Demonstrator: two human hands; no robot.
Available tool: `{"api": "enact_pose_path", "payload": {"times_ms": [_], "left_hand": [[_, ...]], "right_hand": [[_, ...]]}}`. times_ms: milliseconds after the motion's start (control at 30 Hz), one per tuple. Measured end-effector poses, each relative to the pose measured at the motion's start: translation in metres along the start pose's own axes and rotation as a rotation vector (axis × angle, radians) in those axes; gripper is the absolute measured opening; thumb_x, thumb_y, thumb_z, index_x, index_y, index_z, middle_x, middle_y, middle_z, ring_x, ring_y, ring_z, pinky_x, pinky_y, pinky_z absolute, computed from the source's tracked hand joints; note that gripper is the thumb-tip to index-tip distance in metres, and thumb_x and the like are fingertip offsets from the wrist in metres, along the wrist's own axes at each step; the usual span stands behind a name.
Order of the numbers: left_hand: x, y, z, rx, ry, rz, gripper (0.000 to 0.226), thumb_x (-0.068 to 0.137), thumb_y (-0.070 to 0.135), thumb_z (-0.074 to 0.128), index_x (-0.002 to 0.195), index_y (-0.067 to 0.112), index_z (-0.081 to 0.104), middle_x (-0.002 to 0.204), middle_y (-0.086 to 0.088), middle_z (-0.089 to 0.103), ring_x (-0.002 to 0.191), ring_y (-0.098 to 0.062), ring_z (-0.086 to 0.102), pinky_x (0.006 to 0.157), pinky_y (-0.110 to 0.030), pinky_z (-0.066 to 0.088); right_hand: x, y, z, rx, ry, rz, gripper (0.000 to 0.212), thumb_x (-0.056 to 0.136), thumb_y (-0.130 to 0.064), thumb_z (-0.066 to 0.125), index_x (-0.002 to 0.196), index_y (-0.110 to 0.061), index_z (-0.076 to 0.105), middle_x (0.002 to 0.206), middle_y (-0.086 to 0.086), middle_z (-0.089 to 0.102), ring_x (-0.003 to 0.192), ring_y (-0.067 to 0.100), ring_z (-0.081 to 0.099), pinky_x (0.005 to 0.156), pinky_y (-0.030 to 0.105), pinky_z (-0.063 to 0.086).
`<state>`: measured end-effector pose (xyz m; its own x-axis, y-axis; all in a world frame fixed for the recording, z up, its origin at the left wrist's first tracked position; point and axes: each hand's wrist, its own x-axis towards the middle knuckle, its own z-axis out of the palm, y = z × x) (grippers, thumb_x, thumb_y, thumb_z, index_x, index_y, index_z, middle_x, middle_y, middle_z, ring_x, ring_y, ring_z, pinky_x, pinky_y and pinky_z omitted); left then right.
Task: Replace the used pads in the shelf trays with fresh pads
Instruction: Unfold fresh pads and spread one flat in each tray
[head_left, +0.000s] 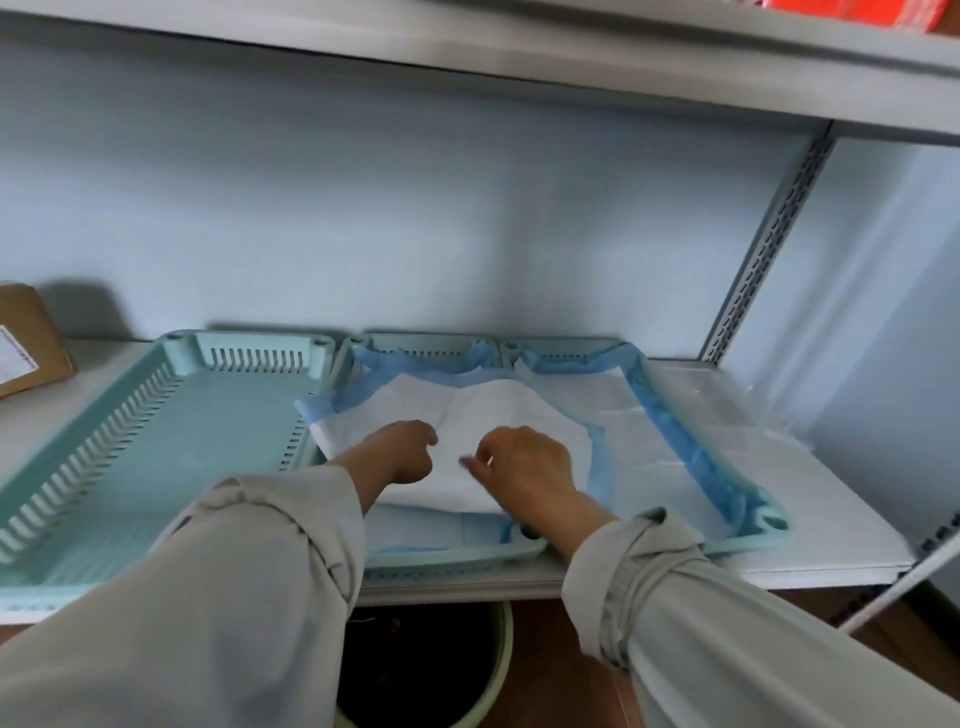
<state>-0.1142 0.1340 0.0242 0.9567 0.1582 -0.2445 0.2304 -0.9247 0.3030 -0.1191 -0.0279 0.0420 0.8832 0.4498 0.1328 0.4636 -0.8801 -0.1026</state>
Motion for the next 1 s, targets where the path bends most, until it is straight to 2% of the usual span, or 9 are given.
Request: {"api": "enact_pose_path", "payload": {"times_ms": [100,200,367,500,567,667,833,900,1000], "left_hand": [[0.001,0.022,-0.002,-0.090,0.001,0.064,0.041,0.094,0.013,0.049,0.134,0.018,0.051,0.146,-0.004,0.042,0.133,-0.022,0.042,0.110,-0.032,0.033],[0.001,0.045,0.004,-0.135,-0.085,0.022,0.035,0.094,0.013,0.048,0.129,0.013,0.054,0.133,-0.008,0.053,0.119,-0.026,0.055,0.095,-0.034,0.047],[-0.009,0.049,0.021,-0.161,-0.351,-0.351,0.045,0.101,0.040,0.030,0.110,-0.003,0.041,0.047,-0.012,0.065,0.044,-0.019,0.060,0.070,-0.028,0.051],[-0.014,0.043,0.027,-0.507,-0.286,-0.357,0.054,0.099,0.038,0.042,0.142,0.010,0.026,0.104,-0.020,0.065,0.063,-0.022,0.062,0.053,-0.029,0.051],[-0.013,0.043,0.027,-0.851,-0.216,-0.335,0.069,0.097,0.023,0.051,0.151,0.025,0.009,0.130,-0.020,0.050,0.083,-0.027,0.062,0.062,-0.034,0.053],[-0.007,0.050,0.027,-1.082,-0.039,-0.302,0.074,0.092,-0.003,0.051,0.151,0.026,0.017,0.143,-0.014,0.037,0.107,-0.031,0.053,0.075,-0.039,0.055],[-0.001,0.047,0.012,-0.616,0.258,-0.111,0.062,0.092,-0.005,0.039,0.149,0.016,0.028,0.153,-0.009,0.029,0.139,-0.029,0.032,0.115,-0.038,0.029],[-0.005,0.038,0.002,-0.449,0.260,0.004,0.067,0.091,-0.005,0.040,0.151,0.019,0.022,0.156,-0.007,0.025,0.140,-0.028,0.031,0.117,-0.035,0.026],[-0.009,0.022,-0.011,-0.329,0.275,0.165,0.077,0.088,-0.008,0.039,0.151,0.030,0.018,0.157,-0.005,0.024,0.139,-0.028,0.033,0.115,-0.033,0.029]], "right_hand": [[0.007,0.027,-0.011,0.201,0.221,0.282,0.034,0.098,-0.033,0.039,0.123,-0.018,0.056,0.123,0.007,0.059,0.113,0.026,0.055,0.086,0.034,0.044],[0.012,0.069,-0.004,0.478,0.009,0.640,0.047,0.093,-0.025,0.047,0.135,-0.005,0.039,0.138,0.016,0.043,0.126,0.034,0.043,0.102,0.041,0.038],[-0.004,0.096,0.013,0.940,-0.102,0.851,0.047,0.090,-0.012,0.060,0.129,0.009,0.042,0.114,0.022,0.052,0.117,0.039,0.052,0.092,0.039,0.045],[0.001,0.100,0.015,1.237,0.020,0.968,0.056,0.082,0.000,0.070,0.128,0.012,0.041,0.126,0.026,0.052,0.116,0.041,0.053,0.096,0.047,0.046],[0.005,0.096,0.013,1.387,0.008,0.992,0.052,0.080,0.007,0.069,0.125,0.011,0.045,0.119,0.023,0.055,0.107,0.038,0.056,0.083,0.046,0.049],[0.008,0.082,0.008,1.483,-0.166,0.960,0.024,0.082,0.006,0.065,0.103,0.002,0.054,0.088,0.016,0.059,0.077,0.026,0.057,0.064,0.033,0.049],[0.002,0.066,0.007,1.572,-0.446,0.782,0.016,0.083,-0.006,0.068,0.088,-0.011,0.054,0.082,0.008,0.060,0.076,0.017,0.058,0.076,0.035,0.051],[0.003,0.068,0.007,1.762,-0.355,0.789,0.016,0.084,-0.016,0.070,0.090,-0.012,0.056,0.086,0.008,0.061,0.081,0.020,0.059,0.084,0.040,0.049],[0.011,0.069,0.003,1.936,0.001,0.803,0.015,0.091,-0.004,0.058,0.104,-0.006,0.050,0.088,0.015,0.058,0.075,0.025,0.058,0.069,0.036,0.053]]}}
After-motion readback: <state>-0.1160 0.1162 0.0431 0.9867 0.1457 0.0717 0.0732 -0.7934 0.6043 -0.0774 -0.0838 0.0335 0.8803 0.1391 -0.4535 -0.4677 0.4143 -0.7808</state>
